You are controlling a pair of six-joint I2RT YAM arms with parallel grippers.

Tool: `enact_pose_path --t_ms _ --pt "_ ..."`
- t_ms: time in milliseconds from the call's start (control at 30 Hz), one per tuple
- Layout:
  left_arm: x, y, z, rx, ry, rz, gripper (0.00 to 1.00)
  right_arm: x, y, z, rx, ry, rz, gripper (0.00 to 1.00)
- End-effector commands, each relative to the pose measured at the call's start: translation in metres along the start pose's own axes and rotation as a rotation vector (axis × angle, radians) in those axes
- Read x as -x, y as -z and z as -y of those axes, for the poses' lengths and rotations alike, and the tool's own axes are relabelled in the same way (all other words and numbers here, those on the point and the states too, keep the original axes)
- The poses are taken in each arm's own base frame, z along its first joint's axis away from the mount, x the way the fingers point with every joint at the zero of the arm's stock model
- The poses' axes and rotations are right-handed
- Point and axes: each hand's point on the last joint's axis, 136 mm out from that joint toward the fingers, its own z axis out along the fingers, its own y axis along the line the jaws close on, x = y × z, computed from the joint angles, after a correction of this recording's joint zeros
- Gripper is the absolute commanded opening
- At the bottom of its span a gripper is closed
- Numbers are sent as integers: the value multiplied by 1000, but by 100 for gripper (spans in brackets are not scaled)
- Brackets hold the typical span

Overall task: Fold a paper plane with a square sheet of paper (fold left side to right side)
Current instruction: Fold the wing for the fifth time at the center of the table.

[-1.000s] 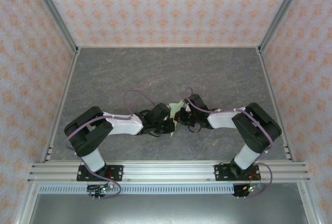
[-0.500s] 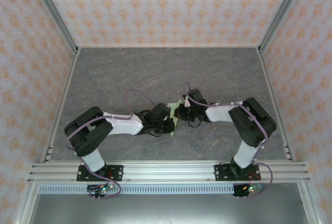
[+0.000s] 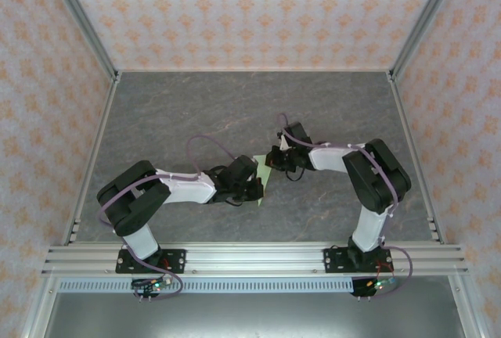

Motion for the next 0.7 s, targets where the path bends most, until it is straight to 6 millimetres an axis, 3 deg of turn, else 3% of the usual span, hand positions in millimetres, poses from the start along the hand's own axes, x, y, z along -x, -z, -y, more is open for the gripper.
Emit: enact_pose_path --t_ms 0,467,667 --pt "-40 -7 -54 182 20 -126 5 20 1 33 -137 11 56 3" --pt "-41 -7 -54 181 20 -126 5 54 5 52 -164 -6 70 3" --pt "-39 -5 -51 173 19 -118 5 77 20 56 -165 -25 111 3"
